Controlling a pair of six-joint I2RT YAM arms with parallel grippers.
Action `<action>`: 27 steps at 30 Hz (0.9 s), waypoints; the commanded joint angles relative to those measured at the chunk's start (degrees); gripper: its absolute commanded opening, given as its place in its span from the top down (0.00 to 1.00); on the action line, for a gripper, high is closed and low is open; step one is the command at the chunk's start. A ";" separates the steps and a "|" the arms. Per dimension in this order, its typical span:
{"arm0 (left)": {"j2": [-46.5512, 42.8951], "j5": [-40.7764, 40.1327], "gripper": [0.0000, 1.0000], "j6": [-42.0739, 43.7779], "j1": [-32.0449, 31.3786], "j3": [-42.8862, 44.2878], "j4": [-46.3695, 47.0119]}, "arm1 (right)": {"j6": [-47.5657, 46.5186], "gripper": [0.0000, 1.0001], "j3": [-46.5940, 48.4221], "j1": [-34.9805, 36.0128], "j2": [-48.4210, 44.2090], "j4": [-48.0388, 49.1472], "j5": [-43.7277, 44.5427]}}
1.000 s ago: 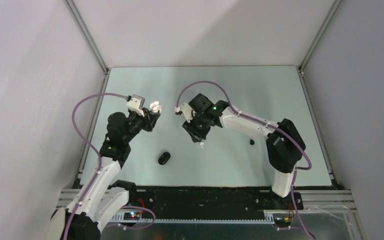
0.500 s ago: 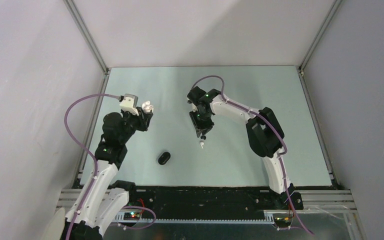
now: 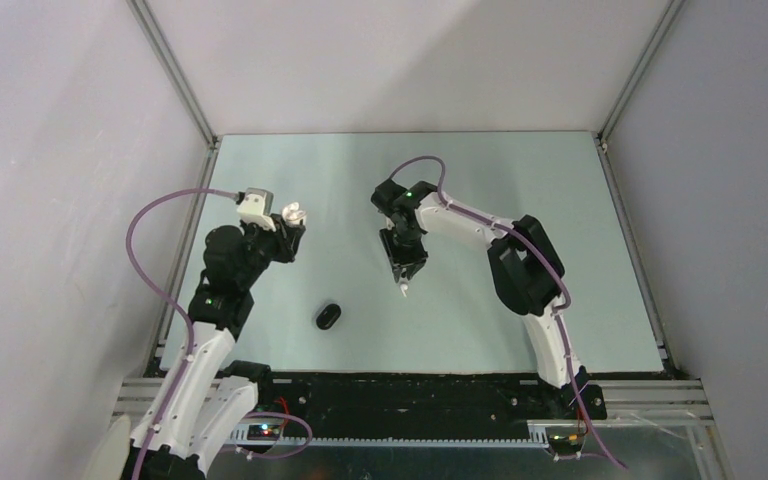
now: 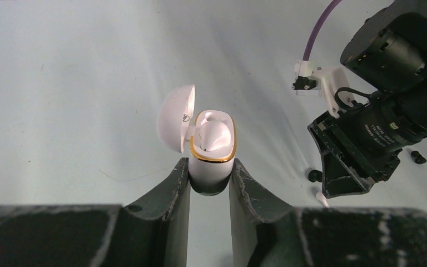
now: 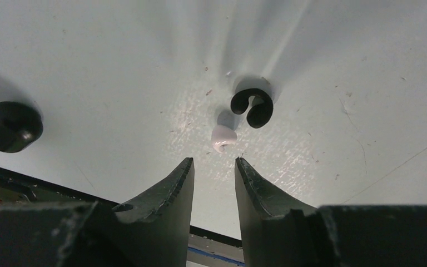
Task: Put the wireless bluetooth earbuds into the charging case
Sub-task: Pick up the earbud from the center of the board.
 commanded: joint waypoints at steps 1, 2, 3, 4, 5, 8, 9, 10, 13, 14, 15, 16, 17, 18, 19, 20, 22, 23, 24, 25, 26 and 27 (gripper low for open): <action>-1.40 -0.39 1.00 -0.93 0.52 1.83 0.95 | 1.76 0.63 0.25 -0.27 1.78 -0.52 0.73; -1.54 -0.43 1.00 -0.92 0.53 1.81 0.72 | 1.97 0.62 0.39 -0.20 1.93 -0.31 0.77; -1.56 -0.36 1.00 -0.87 0.50 1.78 0.65 | 2.06 0.61 0.42 -0.14 2.14 -0.18 0.74; -1.71 -0.27 1.00 -0.80 0.41 1.79 0.40 | 2.13 0.61 0.61 -0.08 2.29 -0.02 0.56; -1.83 -0.28 1.00 -0.64 0.44 1.75 0.32 | 2.14 0.59 0.75 0.03 2.56 0.00 0.54; -2.19 -0.37 1.00 -0.27 0.50 1.71 -0.09 | 2.25 0.56 1.01 0.17 3.05 0.06 0.77; -2.38 -0.38 1.00 -0.22 0.49 1.71 -0.31 | 2.29 0.56 0.99 0.24 3.14 0.10 0.89; -2.55 -0.43 1.00 -0.17 0.50 1.71 -0.39 | 2.49 0.55 0.86 0.19 3.27 0.07 1.02; -2.94 -0.42 1.00 -0.06 0.52 1.59 -0.75 | 2.73 0.56 0.58 0.20 3.51 0.04 1.55; -3.06 -0.49 1.00 -0.04 0.50 1.55 -0.83 | 2.76 0.56 0.48 0.23 3.72 0.08 1.56; -3.21 -0.54 1.00 0.01 0.52 1.50 -0.94 | 2.81 0.57 0.41 0.24 3.83 0.11 1.58; -3.28 -0.59 1.00 0.04 0.50 1.46 -0.97 | 2.91 0.58 0.38 0.25 4.10 0.16 1.53; -3.39 -0.57 1.00 0.09 0.50 1.45 -1.08 | 2.91 0.59 0.53 0.24 4.24 0.30 1.50; -3.41 -0.56 1.00 0.20 0.53 1.38 -1.13 | 2.93 0.59 0.58 0.25 4.56 0.34 1.50; -3.45 -0.60 1.00 0.26 0.55 1.37 -1.16 | 3.00 0.60 0.94 0.20 4.77 0.55 1.54; -3.49 -0.63 1.00 0.35 0.56 1.36 -1.17 | 3.02 0.61 1.13 0.12 5.22 0.64 1.56; -3.56 -0.60 1.00 0.51 0.56 1.36 -1.33 | 2.92 0.62 1.67 0.10 5.74 0.72 1.70; -3.55 -0.57 1.00 0.55 0.52 1.40 -1.48 | 2.81 0.62 1.91 0.10 5.89 0.64 1.85; -3.62 -0.61 1.00 0.68 0.54 1.43 -1.50 | 2.79 0.62 2.01 0.07 6.12 0.60 1.93; -3.68 -0.66 1.00 0.68 0.53 1.44 -1.59 | 2.79 0.62 1.91 0.12 6.12 0.46 2.00; -3.69 -0.70 1.00 0.72 0.55 1.44 -1.60 | 2.82 0.62 1.79 0.10 6.15 0.42 2.01; -3.63 -0.68 1.00 0.78 0.49 1.40 -1.63 | 2.89 0.62 1.37 0.09 6.10 0.39 2.02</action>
